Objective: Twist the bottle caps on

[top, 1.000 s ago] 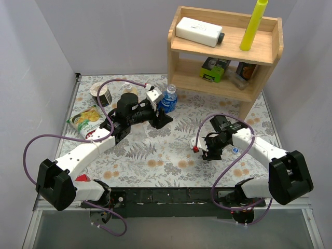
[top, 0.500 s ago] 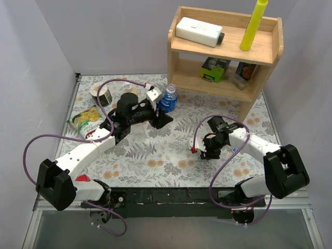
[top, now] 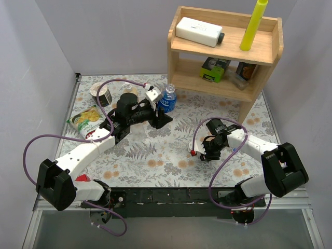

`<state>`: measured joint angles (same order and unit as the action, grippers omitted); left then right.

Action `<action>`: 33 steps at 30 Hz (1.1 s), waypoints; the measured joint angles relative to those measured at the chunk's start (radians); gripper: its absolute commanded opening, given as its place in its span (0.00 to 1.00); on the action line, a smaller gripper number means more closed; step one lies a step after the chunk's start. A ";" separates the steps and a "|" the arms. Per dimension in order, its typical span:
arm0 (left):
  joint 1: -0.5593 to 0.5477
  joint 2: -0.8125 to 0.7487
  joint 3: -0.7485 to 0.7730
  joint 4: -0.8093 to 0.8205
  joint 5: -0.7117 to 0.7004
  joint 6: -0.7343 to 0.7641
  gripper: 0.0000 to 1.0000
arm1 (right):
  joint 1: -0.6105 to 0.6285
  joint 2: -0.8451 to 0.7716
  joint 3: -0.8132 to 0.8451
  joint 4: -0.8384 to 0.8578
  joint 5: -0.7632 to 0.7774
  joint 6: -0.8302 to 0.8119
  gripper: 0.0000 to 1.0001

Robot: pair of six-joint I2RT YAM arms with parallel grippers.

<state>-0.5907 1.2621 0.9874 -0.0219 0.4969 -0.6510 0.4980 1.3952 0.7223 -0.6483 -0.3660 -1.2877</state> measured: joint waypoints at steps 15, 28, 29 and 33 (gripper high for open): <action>-0.001 0.000 -0.073 0.016 0.114 0.097 0.00 | -0.001 -0.078 0.244 -0.245 -0.045 0.068 0.24; -0.089 0.068 -0.428 0.391 0.352 0.166 0.00 | 0.030 -0.135 1.006 -0.568 -0.312 0.300 0.20; -0.097 0.082 -0.428 0.419 0.357 0.166 0.00 | 0.048 -0.114 1.020 -0.575 -0.316 0.301 0.20; -0.116 0.118 -0.433 0.495 0.362 0.192 0.00 | 0.158 -0.061 1.009 -0.610 -0.308 0.254 0.20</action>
<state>-0.7071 1.3800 0.5541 0.4732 0.8589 -0.4587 0.6556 1.3346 1.7309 -1.2583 -0.6743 -1.0332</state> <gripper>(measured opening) 0.506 0.403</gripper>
